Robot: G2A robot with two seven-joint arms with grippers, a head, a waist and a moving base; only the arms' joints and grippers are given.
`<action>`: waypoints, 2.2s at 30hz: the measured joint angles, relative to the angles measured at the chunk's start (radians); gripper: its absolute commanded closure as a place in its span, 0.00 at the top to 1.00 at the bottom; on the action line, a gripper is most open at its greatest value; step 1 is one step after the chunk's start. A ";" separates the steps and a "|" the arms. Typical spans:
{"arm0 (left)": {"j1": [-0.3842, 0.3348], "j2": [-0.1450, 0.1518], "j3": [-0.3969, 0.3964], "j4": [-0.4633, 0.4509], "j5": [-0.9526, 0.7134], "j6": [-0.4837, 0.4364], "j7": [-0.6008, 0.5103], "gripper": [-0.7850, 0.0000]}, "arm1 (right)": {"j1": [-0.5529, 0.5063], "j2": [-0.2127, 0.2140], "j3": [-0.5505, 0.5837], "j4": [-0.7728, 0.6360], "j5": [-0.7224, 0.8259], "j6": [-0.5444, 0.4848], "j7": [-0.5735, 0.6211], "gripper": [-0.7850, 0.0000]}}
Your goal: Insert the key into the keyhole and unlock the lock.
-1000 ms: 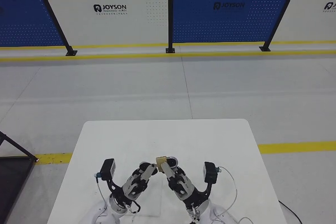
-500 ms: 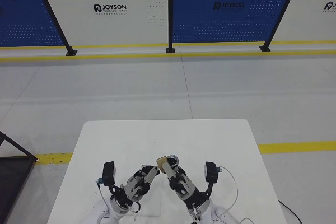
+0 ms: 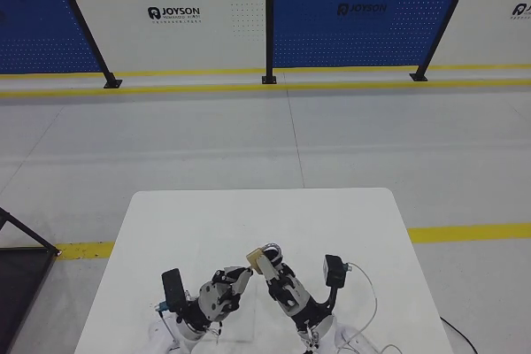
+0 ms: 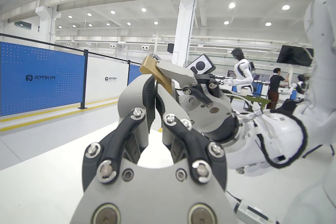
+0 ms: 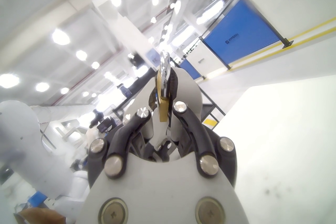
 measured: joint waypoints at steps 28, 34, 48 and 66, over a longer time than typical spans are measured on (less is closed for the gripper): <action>-0.016 0.017 0.010 0.023 0.145 0.221 0.115 0.00 | -0.001 0.003 -0.006 -0.005 0.001 0.008 0.029 0.00; -0.018 0.020 0.012 0.028 0.124 0.226 0.107 1.00 | 0.001 0.003 -0.002 -0.005 0.003 0.011 0.027 0.00; 0.120 0.068 -0.177 -0.028 -0.175 -0.124 0.022 1.00 | 0.100 -0.003 0.025 0.089 -0.031 0.205 0.147 0.00; 0.297 0.100 -0.449 -0.085 -0.382 -0.184 -0.174 1.00 | 0.335 -0.046 -0.251 0.326 -0.399 0.378 0.676 0.78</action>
